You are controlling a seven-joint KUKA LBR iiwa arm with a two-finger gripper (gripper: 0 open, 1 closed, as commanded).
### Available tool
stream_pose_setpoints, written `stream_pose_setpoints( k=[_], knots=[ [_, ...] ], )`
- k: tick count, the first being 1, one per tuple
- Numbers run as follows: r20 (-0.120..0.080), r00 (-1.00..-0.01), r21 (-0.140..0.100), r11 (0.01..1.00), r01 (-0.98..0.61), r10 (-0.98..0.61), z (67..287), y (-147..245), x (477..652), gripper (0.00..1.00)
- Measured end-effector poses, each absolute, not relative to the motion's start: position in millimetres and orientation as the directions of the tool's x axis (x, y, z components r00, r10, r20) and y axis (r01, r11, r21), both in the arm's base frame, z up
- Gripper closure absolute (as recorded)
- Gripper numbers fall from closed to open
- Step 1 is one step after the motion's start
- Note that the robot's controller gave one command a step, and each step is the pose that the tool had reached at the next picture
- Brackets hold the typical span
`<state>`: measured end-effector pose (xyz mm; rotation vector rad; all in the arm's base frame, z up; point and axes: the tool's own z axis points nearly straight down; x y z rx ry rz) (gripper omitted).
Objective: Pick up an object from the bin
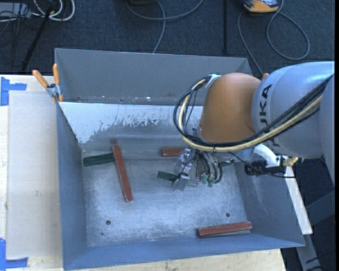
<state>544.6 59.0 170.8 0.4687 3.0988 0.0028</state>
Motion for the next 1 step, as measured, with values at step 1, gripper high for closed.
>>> stream_pose_setpoints(
  k=[1],
  knots=[
    [-0.001,-0.956,0.0,0.956,0.293,0.293,176.9,58.9,545.1,1.0]
  ],
)
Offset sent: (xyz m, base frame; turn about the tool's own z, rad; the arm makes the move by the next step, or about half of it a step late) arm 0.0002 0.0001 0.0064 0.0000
